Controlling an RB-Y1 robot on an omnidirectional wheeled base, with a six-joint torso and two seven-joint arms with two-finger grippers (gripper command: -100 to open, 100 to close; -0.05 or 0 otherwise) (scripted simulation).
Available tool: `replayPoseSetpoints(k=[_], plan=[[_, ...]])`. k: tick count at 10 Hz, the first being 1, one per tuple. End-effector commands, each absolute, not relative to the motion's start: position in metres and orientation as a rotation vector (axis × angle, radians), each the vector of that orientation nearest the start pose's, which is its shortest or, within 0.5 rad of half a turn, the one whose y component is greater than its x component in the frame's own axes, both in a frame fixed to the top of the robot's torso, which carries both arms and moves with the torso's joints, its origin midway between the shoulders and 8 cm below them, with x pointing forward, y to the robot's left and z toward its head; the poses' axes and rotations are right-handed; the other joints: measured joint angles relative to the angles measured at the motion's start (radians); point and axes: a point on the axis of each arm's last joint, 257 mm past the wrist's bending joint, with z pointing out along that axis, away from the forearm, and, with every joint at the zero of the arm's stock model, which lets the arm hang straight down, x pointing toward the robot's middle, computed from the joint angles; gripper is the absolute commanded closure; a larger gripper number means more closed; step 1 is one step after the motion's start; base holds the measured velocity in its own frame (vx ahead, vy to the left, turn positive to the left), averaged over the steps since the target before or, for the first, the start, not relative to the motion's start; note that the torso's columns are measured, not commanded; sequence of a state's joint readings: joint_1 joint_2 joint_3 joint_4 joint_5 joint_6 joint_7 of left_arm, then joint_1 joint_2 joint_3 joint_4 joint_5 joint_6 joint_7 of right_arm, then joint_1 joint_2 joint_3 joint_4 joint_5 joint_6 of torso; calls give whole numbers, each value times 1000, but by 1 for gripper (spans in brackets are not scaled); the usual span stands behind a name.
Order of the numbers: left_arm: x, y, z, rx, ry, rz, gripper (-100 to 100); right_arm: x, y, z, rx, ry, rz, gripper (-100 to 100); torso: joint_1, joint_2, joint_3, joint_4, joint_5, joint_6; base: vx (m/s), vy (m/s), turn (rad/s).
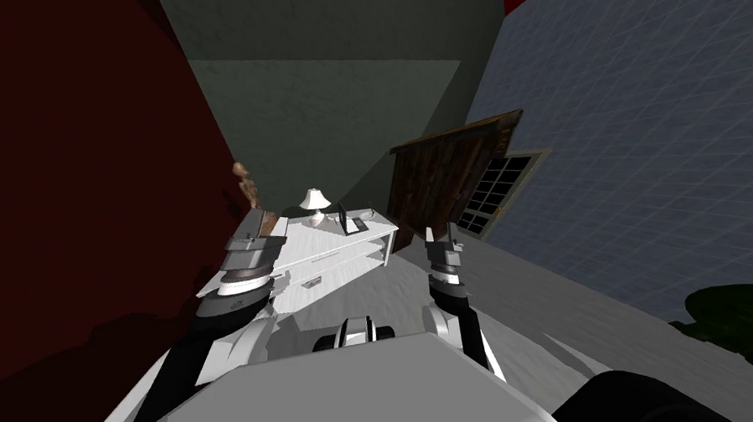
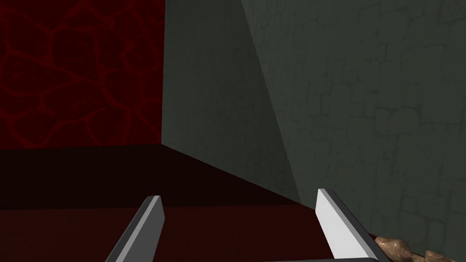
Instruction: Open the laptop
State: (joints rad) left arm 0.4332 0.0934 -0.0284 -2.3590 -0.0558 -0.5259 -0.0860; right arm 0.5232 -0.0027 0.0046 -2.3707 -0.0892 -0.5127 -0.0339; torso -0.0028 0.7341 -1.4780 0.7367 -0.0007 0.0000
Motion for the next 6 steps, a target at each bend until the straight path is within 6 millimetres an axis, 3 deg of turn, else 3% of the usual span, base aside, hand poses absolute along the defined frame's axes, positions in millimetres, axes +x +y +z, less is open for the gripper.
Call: replayPoseSetpoints(k=[1, 6], plan=[[344, 242, 66, -413, 699, -1223, -100, 319, -286, 59, 654, 492, 1407, 0, 0, 1, 0, 0, 0, 0, 101, -93, 34], [377, 257, 39, -475, 814, -1118, -100, 319, -286, 59, 654, 493, 1407, 0, 3, 3, 1, 1, 1, 0, 111, -85, 32]])
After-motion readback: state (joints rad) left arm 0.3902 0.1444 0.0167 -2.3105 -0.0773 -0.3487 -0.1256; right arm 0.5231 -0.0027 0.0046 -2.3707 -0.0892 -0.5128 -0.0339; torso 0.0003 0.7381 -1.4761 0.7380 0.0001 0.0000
